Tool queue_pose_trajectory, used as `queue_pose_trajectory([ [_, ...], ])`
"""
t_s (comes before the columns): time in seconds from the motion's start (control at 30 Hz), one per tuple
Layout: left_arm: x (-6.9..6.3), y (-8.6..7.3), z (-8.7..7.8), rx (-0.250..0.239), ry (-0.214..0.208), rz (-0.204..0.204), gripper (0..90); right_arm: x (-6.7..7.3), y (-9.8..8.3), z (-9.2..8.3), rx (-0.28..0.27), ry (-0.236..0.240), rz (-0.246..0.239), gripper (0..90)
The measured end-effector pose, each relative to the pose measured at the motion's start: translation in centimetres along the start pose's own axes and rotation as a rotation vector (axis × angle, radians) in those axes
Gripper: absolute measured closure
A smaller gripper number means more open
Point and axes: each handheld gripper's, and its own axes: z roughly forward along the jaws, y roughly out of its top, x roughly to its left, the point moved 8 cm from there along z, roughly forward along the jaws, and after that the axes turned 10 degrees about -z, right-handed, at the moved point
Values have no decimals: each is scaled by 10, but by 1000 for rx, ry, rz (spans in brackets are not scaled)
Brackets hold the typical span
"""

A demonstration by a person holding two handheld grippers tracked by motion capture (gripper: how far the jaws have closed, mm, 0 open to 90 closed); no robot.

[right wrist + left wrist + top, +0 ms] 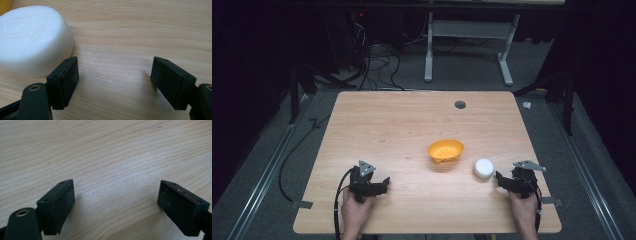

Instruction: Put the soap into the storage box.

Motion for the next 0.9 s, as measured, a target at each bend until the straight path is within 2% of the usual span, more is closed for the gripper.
queue_pose_trajectory([
  [0.23,0,0,0,0,0,0,149,2,-1,-3,-1,23,23,228],
  [0.6,0,0,0,0,0,0,149,13,1,-23,-45,36,-5,228],
  [0.83,0,0,0,-1,-2,0,148,24,-3,-33,-63,53,-11,227],
  [0.9,0,0,0,-1,-2,0,149,31,-4,-35,-63,65,-12,226],
])
